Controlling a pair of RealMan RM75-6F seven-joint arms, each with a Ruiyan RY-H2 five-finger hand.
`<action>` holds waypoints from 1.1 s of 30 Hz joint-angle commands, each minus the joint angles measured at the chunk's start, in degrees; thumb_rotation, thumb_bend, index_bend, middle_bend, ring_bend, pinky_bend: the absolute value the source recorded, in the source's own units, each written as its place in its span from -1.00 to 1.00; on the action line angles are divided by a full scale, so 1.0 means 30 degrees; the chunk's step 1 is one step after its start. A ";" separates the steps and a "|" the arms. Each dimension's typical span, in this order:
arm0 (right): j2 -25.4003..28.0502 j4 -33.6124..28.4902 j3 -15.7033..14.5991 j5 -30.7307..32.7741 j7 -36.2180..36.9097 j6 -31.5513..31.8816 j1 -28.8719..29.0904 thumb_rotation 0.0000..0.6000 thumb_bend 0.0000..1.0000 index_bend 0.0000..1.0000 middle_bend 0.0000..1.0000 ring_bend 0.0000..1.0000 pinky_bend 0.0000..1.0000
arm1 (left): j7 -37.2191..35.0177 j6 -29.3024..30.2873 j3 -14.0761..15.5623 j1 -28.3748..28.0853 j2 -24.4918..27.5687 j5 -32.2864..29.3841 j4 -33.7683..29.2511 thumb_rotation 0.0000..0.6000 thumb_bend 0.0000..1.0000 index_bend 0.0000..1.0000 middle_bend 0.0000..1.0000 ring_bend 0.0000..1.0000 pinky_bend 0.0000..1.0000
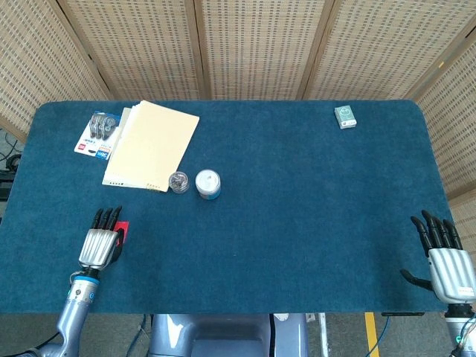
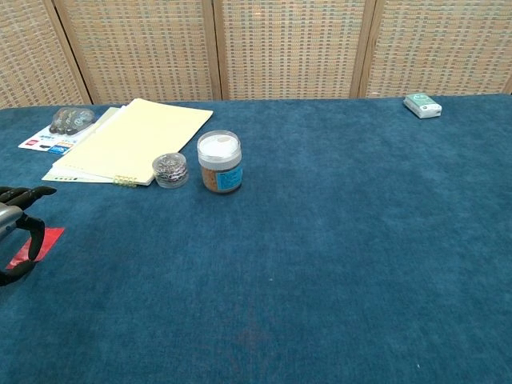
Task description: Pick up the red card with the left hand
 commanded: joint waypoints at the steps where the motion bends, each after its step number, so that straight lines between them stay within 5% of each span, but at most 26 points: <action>1: -0.0001 0.0005 -0.0010 -0.0021 0.0008 -0.0001 0.0001 1.00 -0.84 -1.00 -1.00 -1.00 -1.00 | -0.0037 -0.0007 -0.0007 0.0003 0.0018 -0.0002 0.0021 1.00 -0.12 0.18 -1.00 -1.00 -1.00; 33: -0.0011 -0.0018 -0.0041 0.0017 -0.0082 -0.0169 0.0066 1.00 -0.84 -1.00 -1.00 -1.00 -1.00 | 0.0191 0.0163 -0.1315 -0.0648 0.0755 -0.0518 -0.0581 1.00 -0.04 0.20 -1.00 -1.00 -1.00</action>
